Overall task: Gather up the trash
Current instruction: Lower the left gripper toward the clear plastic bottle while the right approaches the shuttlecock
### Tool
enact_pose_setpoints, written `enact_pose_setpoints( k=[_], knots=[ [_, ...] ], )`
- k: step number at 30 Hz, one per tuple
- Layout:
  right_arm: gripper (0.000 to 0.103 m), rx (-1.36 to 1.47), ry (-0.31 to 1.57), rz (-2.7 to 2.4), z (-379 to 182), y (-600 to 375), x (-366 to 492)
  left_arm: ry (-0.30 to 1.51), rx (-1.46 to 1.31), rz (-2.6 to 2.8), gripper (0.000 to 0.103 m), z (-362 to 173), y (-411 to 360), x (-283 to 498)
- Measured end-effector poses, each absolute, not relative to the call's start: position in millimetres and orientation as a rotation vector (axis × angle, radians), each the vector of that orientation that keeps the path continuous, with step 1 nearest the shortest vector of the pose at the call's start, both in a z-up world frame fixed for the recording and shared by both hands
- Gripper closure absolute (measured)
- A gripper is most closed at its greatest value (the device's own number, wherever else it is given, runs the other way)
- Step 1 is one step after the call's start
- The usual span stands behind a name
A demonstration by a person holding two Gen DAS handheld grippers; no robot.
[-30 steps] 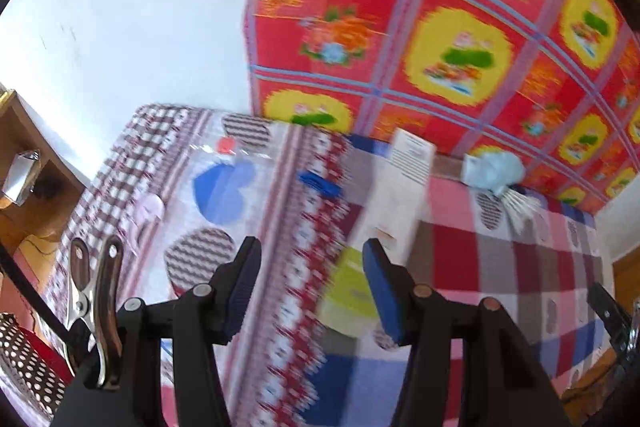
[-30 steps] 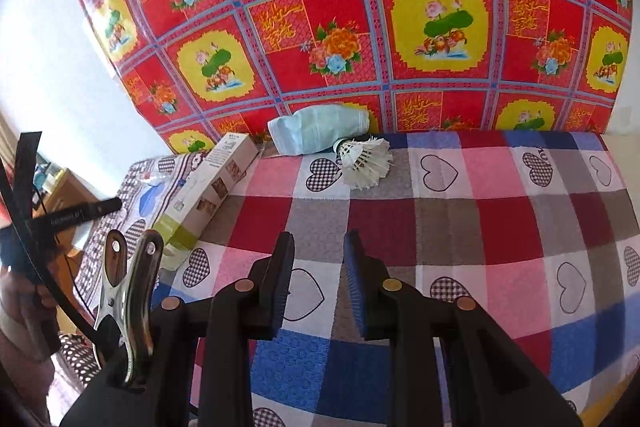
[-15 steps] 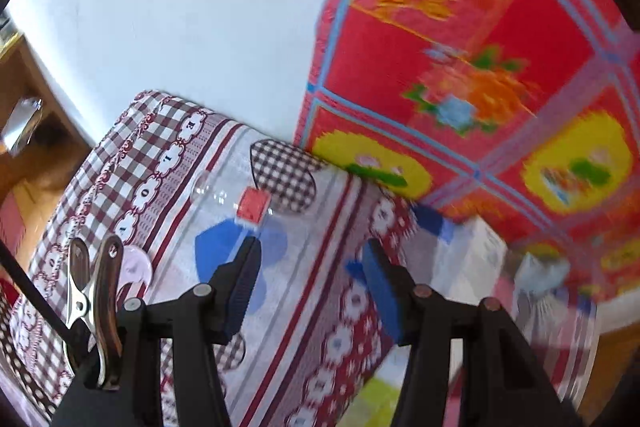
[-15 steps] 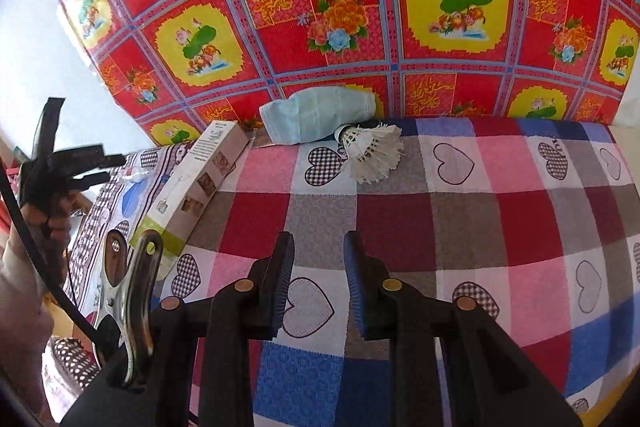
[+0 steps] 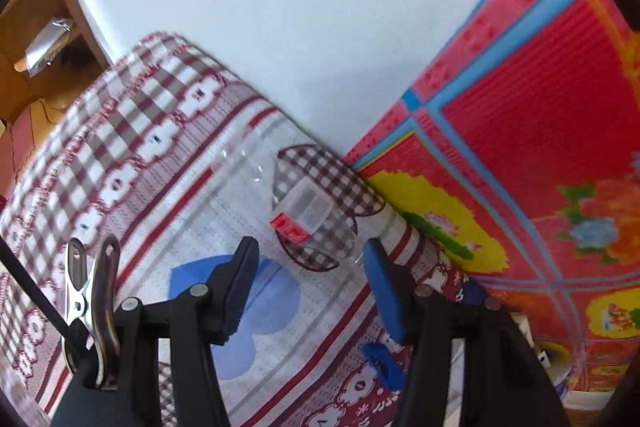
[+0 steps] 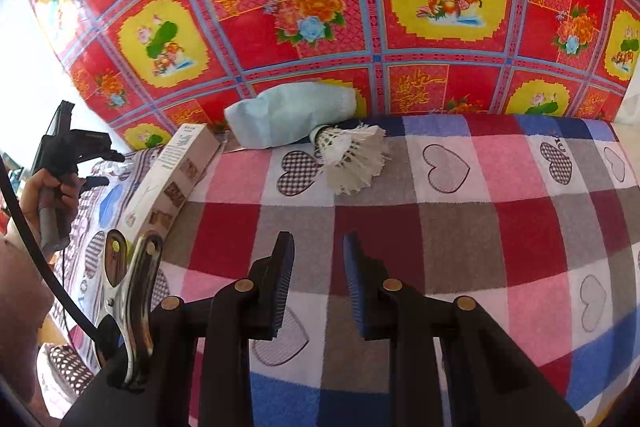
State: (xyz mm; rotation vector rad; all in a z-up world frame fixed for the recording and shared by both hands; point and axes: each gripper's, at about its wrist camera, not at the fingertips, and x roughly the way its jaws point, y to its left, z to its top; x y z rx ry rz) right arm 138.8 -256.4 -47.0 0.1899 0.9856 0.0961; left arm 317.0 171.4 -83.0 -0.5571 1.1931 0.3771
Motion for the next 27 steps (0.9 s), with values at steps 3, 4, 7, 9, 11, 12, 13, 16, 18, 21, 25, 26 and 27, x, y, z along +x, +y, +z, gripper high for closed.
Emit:
enact_pose_setpoints(
  k=[3,4,7,9,11,12,13,16,18,21,25,26,27],
  knots=[
    [0.076,0.179,0.986,0.086,-50,-262,148,1.172,-0.574,0.38,0.042,-86,173,320],
    [0.076,0.177,0.985,0.083,-51,-264,151,1.167,-0.576,0.387,0.042,-87,174,321],
    [0.076,0.169,0.982,0.082,-52,-268,161,1.158,-0.597,0.4,0.044,-89,175,324],
    [0.076,0.159,0.981,0.082,-53,-269,166,1.157,-0.607,0.402,0.044,-91,178,328],
    [0.076,0.148,0.981,0.087,-54,-270,171,1.146,-0.621,0.416,0.044,-90,184,331],
    [0.076,0.141,0.981,0.088,-56,-269,174,1.143,-0.625,0.421,0.044,-88,194,335],
    [0.076,0.137,0.981,0.088,-57,-269,175,1.141,-0.626,0.428,0.044,-87,198,338],
    [0.076,0.129,0.985,0.087,-61,-270,182,1.147,-0.598,0.46,0.05,-86,204,347],
    [0.075,0.119,0.986,0.086,-63,-270,186,1.162,-0.556,0.473,0.061,-86,203,352],
    [0.072,0.091,0.984,0.073,-64,-271,191,1.162,-0.523,0.442,0.065,-85,198,354],
    [0.069,0.082,0.964,0.068,-60,-273,196,1.161,-0.465,0.392,0.065,-83,187,352],
    [0.069,0.082,0.963,0.069,-59,-273,197,1.161,-0.449,0.379,0.065,-83,184,351],
    [0.069,0.085,0.966,0.072,-60,-273,198,1.16,-0.435,0.363,0.065,-83,180,350]
  ],
)
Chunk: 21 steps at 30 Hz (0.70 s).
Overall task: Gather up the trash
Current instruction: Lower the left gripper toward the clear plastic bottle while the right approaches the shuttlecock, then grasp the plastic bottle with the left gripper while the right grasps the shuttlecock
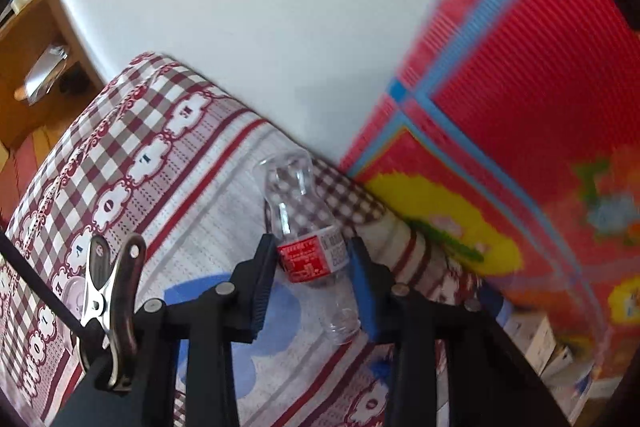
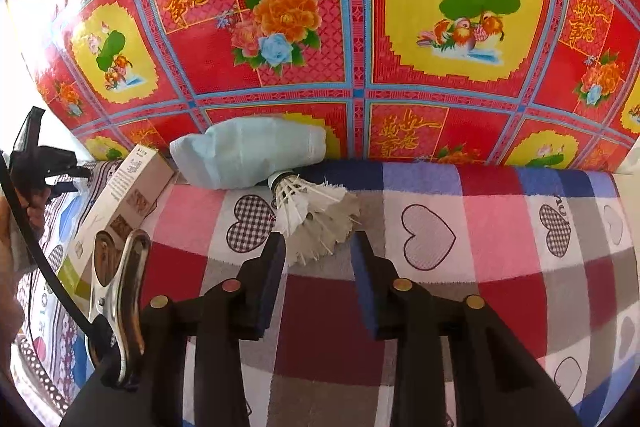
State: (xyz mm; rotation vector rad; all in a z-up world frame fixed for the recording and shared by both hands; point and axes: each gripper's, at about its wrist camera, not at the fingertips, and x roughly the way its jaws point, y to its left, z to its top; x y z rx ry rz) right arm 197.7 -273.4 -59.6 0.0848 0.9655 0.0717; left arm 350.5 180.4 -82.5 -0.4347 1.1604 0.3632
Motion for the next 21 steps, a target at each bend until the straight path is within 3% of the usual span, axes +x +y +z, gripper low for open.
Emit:
enact_pose_setpoints(
  k=[14,18,21],
  knots=[
    [0.069,0.1,1.042,0.11,-99,-253,237,1.163,-0.38,0.22,0.066,-64,156,313],
    [0.093,0.114,1.042,0.114,-103,-251,237,1.16,-0.361,0.203,0.065,-61,159,305],
    [0.1,0.117,1.031,0.113,-100,-250,232,1.159,-0.373,0.179,0.065,-57,156,298]
  ],
)
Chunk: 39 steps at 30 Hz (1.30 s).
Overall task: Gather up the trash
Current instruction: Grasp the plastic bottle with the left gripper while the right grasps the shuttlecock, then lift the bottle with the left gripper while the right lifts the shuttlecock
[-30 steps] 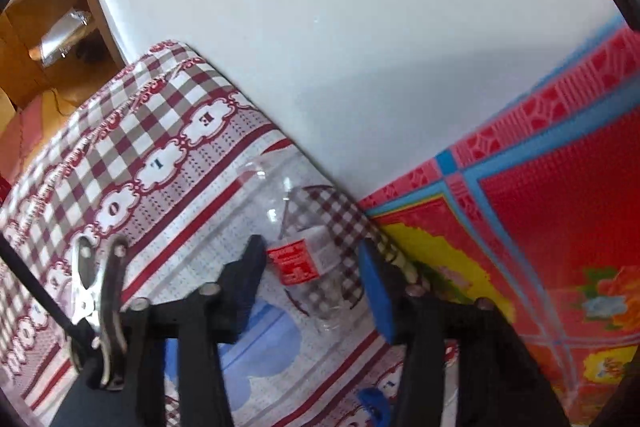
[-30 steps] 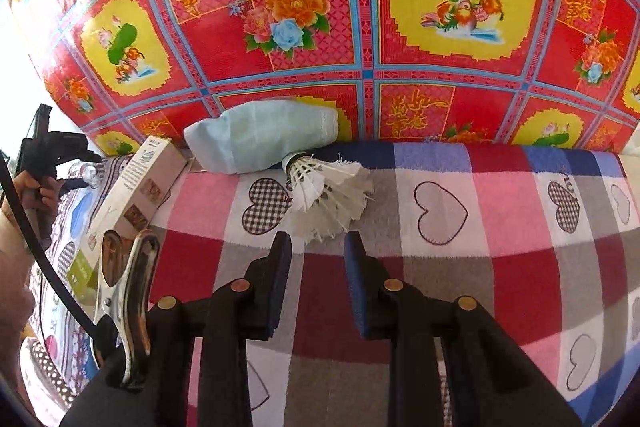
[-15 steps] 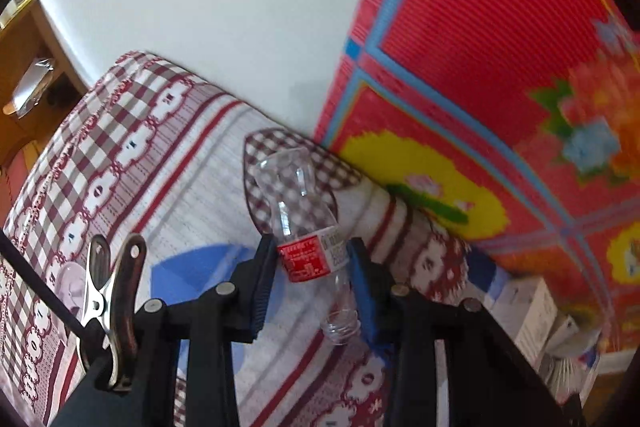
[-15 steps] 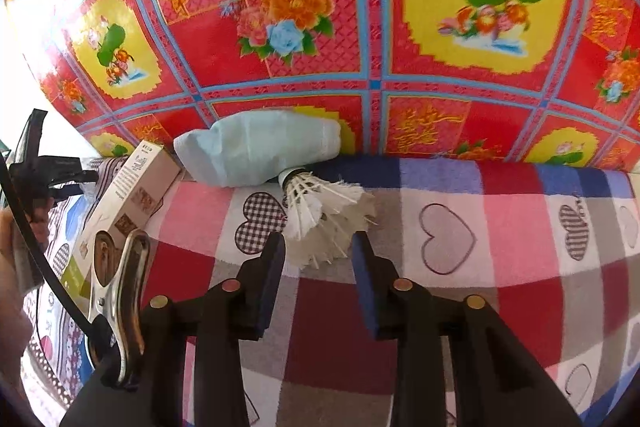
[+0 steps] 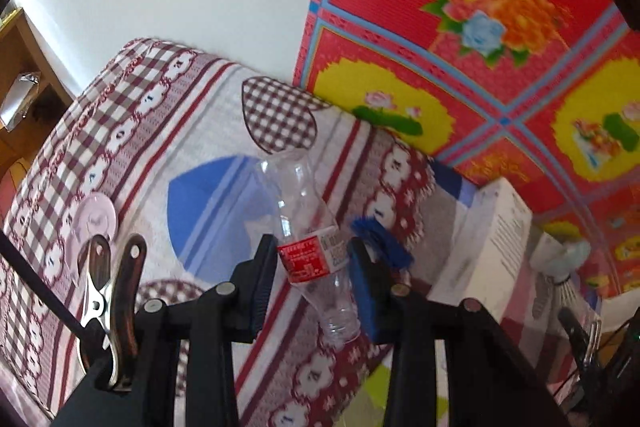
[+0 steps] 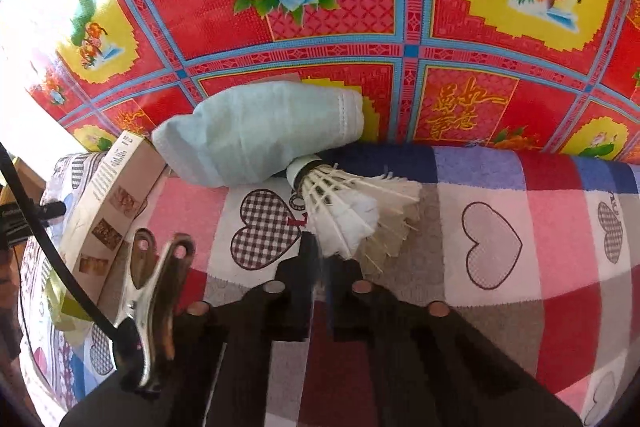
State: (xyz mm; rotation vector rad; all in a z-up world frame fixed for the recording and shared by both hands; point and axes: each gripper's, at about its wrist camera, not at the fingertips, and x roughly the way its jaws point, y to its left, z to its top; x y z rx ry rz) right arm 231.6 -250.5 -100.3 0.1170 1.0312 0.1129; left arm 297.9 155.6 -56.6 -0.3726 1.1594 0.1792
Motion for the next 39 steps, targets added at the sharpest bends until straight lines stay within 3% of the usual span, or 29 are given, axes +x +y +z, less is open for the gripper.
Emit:
enact_pose_setpoints(
  k=[9,39],
  knots=[
    [0.101,0.139,0.981,0.119,-77,-258,193,1.124,-0.321,0.093,0.065,-29,130,281],
    [0.101,0.296,0.843,0.007,-14,-340,11,1.111,-0.053,-0.341,0.065,11,-115,138]
  ],
)
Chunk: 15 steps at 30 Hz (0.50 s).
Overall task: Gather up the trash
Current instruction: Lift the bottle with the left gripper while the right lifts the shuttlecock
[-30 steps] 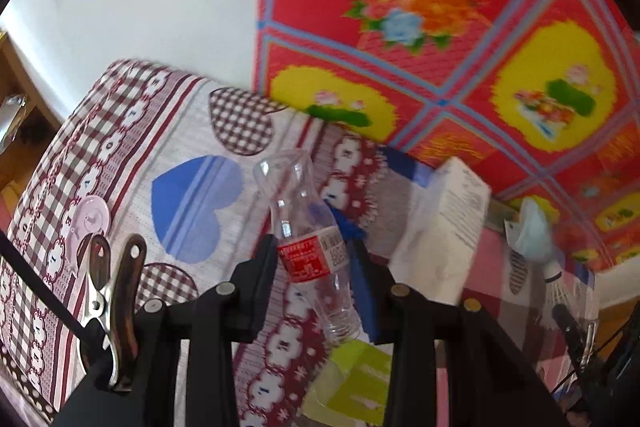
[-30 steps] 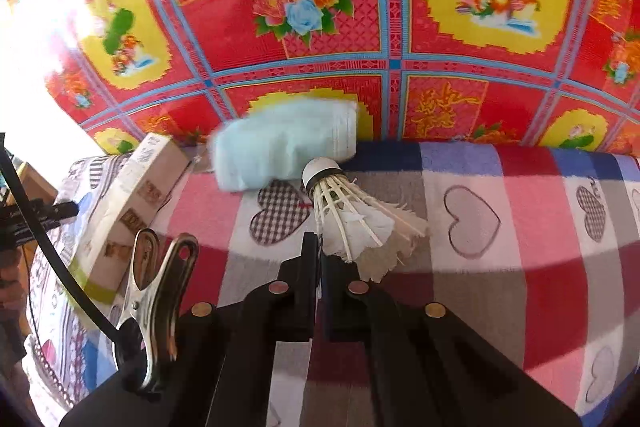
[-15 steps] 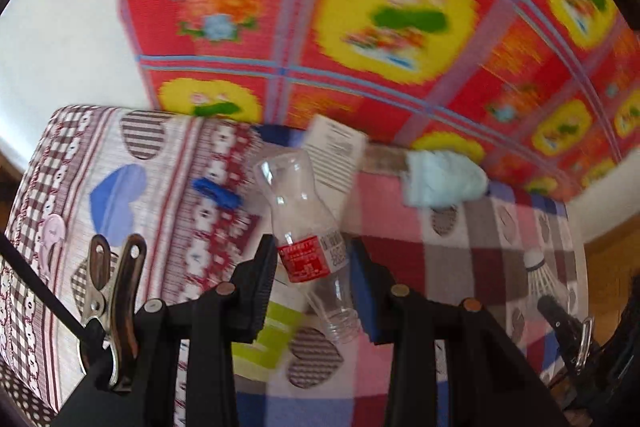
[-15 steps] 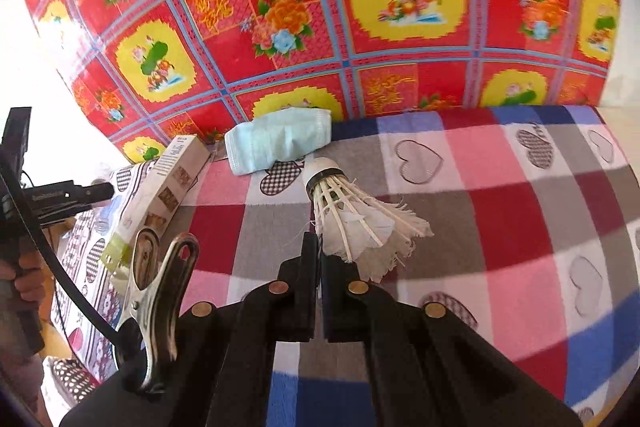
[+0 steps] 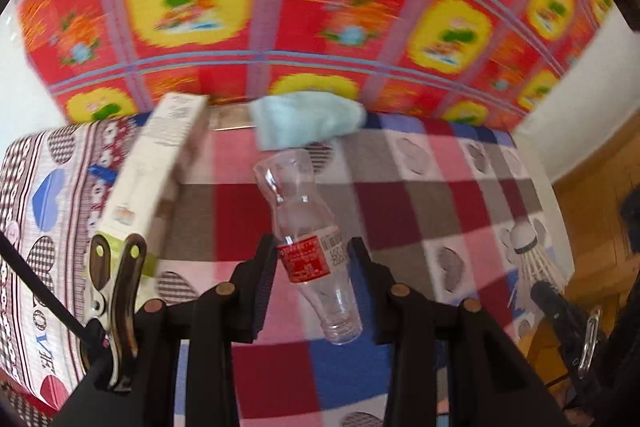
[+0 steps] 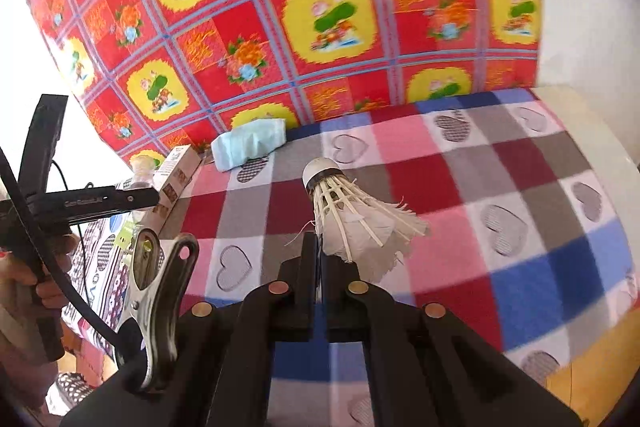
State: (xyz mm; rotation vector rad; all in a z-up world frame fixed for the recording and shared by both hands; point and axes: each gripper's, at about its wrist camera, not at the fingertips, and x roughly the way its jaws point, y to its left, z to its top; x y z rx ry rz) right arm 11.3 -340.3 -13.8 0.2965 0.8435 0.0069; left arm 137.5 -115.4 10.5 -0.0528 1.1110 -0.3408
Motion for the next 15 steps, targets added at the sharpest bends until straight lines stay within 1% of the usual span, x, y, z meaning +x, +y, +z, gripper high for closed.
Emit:
enact_pose_setpoints(
  k=[15],
  knots=[
    [0.101,0.334,0.758,-0.109,17,-435,-111,1.102,0.061,-0.535,0.065,28,-265,49]
  ],
)
